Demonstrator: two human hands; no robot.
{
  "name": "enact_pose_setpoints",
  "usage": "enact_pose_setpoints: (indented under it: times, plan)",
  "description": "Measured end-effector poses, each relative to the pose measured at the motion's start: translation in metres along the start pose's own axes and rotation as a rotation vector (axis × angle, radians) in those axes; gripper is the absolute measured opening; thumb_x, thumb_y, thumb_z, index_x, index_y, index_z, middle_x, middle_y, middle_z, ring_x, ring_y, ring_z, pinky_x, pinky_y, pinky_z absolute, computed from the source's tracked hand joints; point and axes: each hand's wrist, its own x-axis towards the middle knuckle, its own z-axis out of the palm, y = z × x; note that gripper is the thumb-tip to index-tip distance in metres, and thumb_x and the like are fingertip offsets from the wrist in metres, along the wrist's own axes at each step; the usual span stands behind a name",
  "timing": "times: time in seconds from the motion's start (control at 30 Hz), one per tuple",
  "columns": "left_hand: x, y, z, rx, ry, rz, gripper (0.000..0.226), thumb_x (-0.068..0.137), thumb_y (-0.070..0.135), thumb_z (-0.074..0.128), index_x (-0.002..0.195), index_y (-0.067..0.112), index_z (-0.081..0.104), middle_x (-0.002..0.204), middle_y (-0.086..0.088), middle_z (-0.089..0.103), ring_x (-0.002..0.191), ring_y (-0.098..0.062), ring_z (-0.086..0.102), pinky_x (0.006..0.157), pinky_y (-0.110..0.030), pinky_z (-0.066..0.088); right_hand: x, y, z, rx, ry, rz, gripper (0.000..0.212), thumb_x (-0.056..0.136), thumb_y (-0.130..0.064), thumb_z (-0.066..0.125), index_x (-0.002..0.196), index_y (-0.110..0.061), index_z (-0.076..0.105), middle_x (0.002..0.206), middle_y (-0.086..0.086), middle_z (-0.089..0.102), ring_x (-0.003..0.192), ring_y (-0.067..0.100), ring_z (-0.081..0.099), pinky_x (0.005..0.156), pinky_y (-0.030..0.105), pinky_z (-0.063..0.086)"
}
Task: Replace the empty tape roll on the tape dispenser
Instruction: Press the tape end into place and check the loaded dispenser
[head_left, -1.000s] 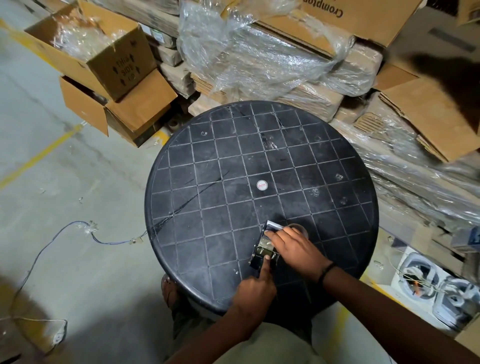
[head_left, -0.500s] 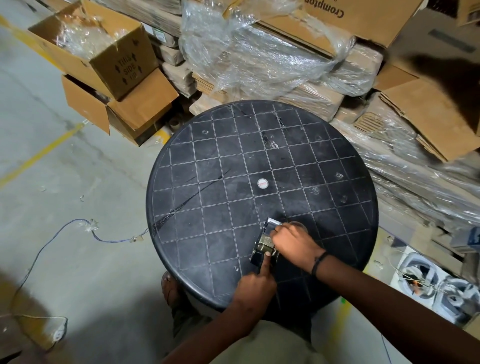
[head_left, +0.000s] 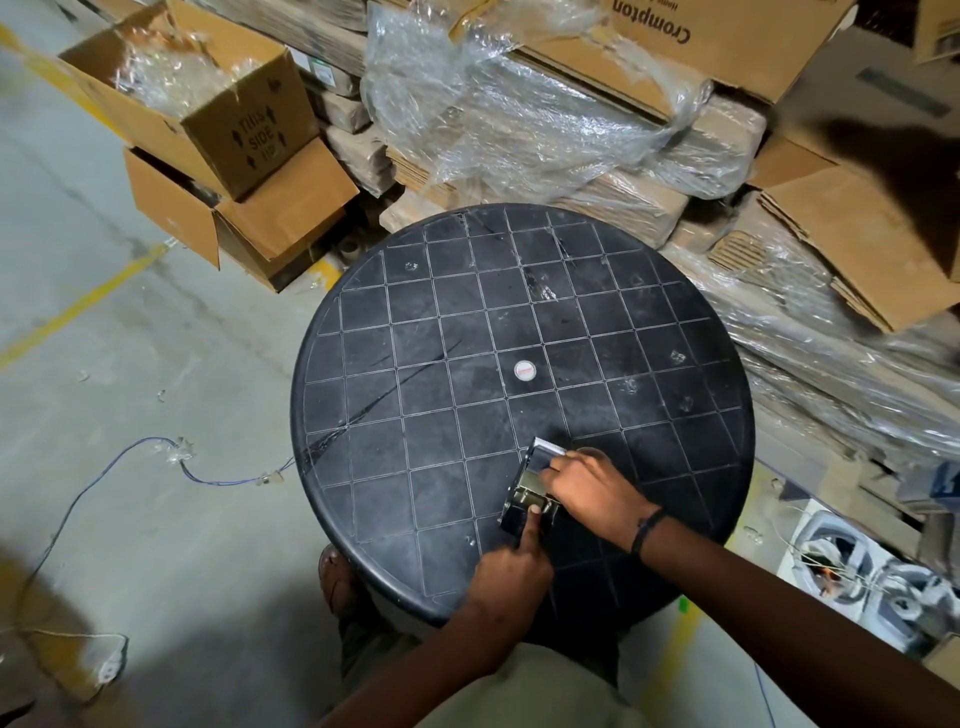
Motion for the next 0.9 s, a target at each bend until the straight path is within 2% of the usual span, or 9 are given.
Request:
enact_pose_setpoints:
  times: [0.1,0.2,0.33,0.5,0.63,0.77,0.9]
  plan:
    - [0.001,0.001,-0.003,-0.001,-0.001,0.007,0.029,0.040,0.018,0.091,0.063,0.016,0.074,0.131,-0.012,0.066,0.024,-0.014,0.045,0.028,-0.020,0.030,-0.002,-0.003,-0.003,-0.028,-0.053,0.019,0.020,0.082,-0.003,0.058,0.098,-0.012,0.066,0.098,0.010,0.070,0.098,0.032,0.069,0.083,0.042,0.058]
    - [0.002,0.000,-0.003,-0.001,0.001,0.004,0.029,0.040,0.018,0.092,0.063,0.016,0.074,0.131,-0.013,0.065,0.025,-0.015,0.046,0.029,-0.020,0.031,0.001,-0.008,-0.008,-0.061,-0.076,0.039,0.022,0.086,0.001,0.055,0.103,-0.008,0.066,0.104,0.012,0.071,0.100,0.032,0.069,0.085,0.042,0.057]
    - [0.001,-0.002,-0.006,-0.012,0.004,0.006,0.030,0.037,0.016,0.091,0.056,0.014,0.069,0.130,-0.015,0.066,0.025,-0.016,0.046,0.028,-0.020,0.033,0.001,-0.007,-0.014,-0.105,-0.083,0.018,0.022,0.089,0.003,0.052,0.107,-0.005,0.061,0.102,0.014,0.070,0.092,0.033,0.070,0.077,0.043,0.059]
    - [0.001,0.000,-0.009,-0.009,0.018,0.011,0.032,0.036,0.016,0.090,0.063,0.012,0.072,0.127,-0.016,0.067,0.025,-0.016,0.046,0.027,-0.022,0.034,0.000,0.007,-0.010,-0.163,-0.126,-0.052,0.023,0.085,0.004,0.055,0.107,-0.003,0.054,0.095,0.013,0.069,0.078,0.032,0.071,0.063,0.045,0.061]
    - [0.002,0.000,-0.010,-0.008,0.022,0.013,0.031,0.037,0.017,0.090,0.062,0.013,0.072,0.128,-0.015,0.067,0.025,-0.015,0.045,0.028,-0.020,0.032,0.002,0.007,-0.015,-0.116,-0.048,-0.047,0.021,0.092,-0.002,0.050,0.113,-0.003,0.053,0.096,0.012,0.070,0.080,0.032,0.071,0.062,0.041,0.057]
    - [0.004,-0.001,-0.011,-0.011,0.027,0.014,0.033,0.035,0.017,0.091,0.063,0.013,0.072,0.128,-0.015,0.067,0.024,-0.015,0.045,0.028,-0.021,0.031,0.002,0.005,-0.014,-0.070,-0.021,0.019,0.016,0.096,-0.011,0.047,0.110,-0.008,0.054,0.094,0.009,0.071,0.076,0.031,0.071,0.060,0.040,0.056]
    - [0.007,0.001,-0.012,-0.012,0.026,0.014,0.032,0.037,0.016,0.091,0.063,0.012,0.073,0.126,-0.015,0.068,0.024,-0.015,0.045,0.028,-0.021,0.032,0.002,0.005,-0.017,0.003,0.023,0.081,0.022,0.100,-0.020,0.039,0.109,-0.011,0.057,0.095,0.010,0.073,0.081,0.033,0.072,0.065,0.039,0.054]
